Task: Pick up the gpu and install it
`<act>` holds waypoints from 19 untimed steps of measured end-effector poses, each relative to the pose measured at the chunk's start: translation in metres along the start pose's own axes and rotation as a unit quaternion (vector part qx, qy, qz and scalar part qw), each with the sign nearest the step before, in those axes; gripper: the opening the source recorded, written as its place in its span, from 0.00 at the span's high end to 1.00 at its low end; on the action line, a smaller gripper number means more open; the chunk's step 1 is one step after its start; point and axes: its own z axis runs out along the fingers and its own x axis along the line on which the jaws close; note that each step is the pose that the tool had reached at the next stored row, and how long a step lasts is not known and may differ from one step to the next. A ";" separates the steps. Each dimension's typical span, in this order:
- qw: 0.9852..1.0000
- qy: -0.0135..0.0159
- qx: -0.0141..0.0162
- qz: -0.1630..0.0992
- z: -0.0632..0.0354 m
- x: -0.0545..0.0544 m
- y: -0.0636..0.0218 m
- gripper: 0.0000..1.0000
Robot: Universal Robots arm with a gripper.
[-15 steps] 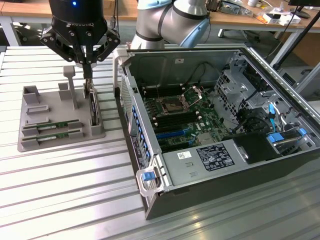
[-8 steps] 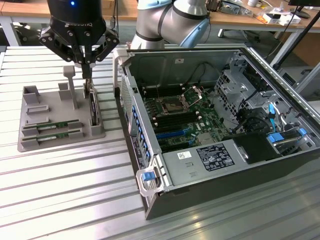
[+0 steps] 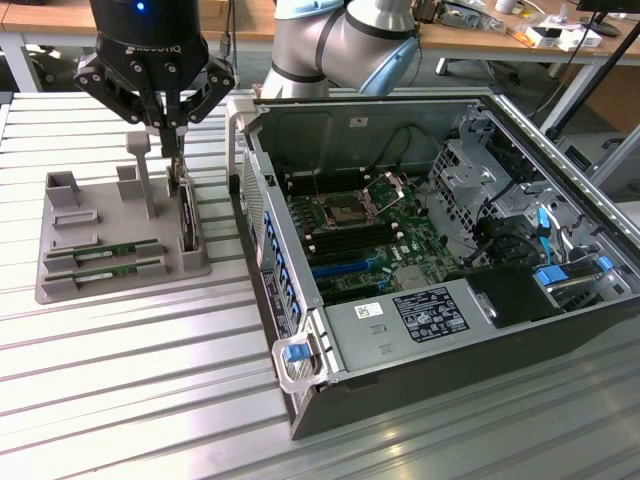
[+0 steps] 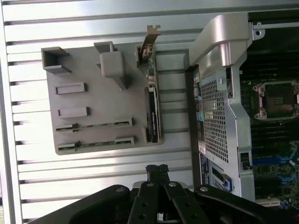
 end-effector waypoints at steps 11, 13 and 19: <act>1.000 0.000 0.000 0.000 -0.0001 0.003 -0.0002 0.89; 1.000 0.000 0.000 0.000 -0.0001 0.004 -0.0003 0.89; 1.000 0.000 0.000 0.000 -0.0003 0.008 -0.0007 0.89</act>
